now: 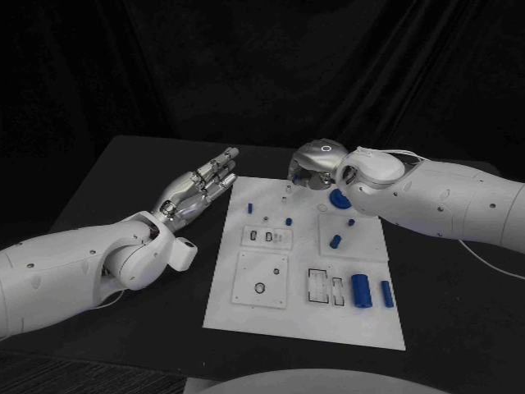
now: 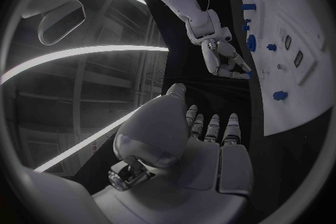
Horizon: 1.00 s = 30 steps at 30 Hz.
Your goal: Assemble the parts on the task board
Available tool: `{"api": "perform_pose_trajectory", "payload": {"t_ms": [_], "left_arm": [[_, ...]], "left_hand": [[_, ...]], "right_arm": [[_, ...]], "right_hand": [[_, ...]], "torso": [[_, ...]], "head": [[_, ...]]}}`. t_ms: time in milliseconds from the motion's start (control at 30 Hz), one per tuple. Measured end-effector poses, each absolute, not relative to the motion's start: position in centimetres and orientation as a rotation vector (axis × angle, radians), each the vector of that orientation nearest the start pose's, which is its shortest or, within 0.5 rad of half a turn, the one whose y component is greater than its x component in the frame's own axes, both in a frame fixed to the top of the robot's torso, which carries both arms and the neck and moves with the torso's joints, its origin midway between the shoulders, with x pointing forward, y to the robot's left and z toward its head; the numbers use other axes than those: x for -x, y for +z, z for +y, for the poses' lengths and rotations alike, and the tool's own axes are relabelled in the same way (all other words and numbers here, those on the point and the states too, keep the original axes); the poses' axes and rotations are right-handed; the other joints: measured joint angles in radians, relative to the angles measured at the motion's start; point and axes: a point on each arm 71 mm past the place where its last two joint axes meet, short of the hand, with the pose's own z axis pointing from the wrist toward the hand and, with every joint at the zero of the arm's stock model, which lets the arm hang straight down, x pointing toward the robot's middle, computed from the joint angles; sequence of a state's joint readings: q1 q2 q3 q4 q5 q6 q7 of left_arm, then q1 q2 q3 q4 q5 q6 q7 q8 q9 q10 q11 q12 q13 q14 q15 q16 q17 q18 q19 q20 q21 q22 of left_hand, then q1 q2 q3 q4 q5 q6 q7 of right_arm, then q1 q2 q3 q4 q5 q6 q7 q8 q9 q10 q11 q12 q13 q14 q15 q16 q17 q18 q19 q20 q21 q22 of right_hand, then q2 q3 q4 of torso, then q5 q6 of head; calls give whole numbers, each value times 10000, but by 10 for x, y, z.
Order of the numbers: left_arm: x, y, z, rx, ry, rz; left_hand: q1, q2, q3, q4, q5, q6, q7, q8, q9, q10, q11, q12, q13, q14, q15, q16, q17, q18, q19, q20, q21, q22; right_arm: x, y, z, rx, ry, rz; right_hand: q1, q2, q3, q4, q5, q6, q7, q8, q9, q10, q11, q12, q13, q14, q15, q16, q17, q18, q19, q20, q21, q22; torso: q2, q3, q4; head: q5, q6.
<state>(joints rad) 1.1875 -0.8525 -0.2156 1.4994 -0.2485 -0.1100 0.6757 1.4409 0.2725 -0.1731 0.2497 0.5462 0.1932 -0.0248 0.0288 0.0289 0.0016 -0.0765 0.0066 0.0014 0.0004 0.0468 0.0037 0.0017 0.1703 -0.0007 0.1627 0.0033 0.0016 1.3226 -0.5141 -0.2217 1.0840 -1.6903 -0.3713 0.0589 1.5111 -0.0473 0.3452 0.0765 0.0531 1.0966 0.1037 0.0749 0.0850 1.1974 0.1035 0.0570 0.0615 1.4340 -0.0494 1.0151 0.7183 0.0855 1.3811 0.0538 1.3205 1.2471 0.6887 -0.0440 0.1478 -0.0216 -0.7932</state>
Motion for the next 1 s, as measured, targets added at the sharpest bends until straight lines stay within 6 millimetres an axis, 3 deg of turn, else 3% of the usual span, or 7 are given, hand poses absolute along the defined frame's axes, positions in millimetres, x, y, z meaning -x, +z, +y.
{"api": "perform_pose_trajectory", "payload": {"t_ms": [233,467,1000], "left_arm": [[-454,-225,206,6937,-17440,15170],[-454,-225,206,6935,-17452,15177],[-454,-225,206,6926,-17474,15189]], "left_hand": [[0,0,0,0,0,35,36,0,8,0,0,0,2,0,-1,0,-4,0,37,36,0,0],[0,0,0,0,0,35,36,0,7,0,-1,0,3,0,-1,0,-8,0,36,36,0,0],[0,0,55,0,-1,71,-1,0,6,0,-1,0,-5,0,-1,0,-6,0,1,71,0,0]], "right_arm": [[-556,-195,-147,6029,4663,15229],[-557,-198,-149,5996,4612,15352],[-556,-201,-143,6056,4708,15429]], "right_hand": [[-2,-2,-20,20,-8,0,0,-17,1,5,-107,-23,1,-50,-24,0,-34,1,0,0,0,58],[-3,-3,-48,48,-9,0,0,-17,1,20,-130,-42,-4,-51,-25,0,-38,2,0,0,0,85],[-5,-5,-90,90,-11,-36,-37,-17,1,3,-184,0,-5,-52,-25,0,-38,3,0,0,43,140]], "torso": [[-2,0,-2],[-2,-2,5],[-8,-18,0]], "head": [[-4,-34],[2,13],[20,-74]]}}
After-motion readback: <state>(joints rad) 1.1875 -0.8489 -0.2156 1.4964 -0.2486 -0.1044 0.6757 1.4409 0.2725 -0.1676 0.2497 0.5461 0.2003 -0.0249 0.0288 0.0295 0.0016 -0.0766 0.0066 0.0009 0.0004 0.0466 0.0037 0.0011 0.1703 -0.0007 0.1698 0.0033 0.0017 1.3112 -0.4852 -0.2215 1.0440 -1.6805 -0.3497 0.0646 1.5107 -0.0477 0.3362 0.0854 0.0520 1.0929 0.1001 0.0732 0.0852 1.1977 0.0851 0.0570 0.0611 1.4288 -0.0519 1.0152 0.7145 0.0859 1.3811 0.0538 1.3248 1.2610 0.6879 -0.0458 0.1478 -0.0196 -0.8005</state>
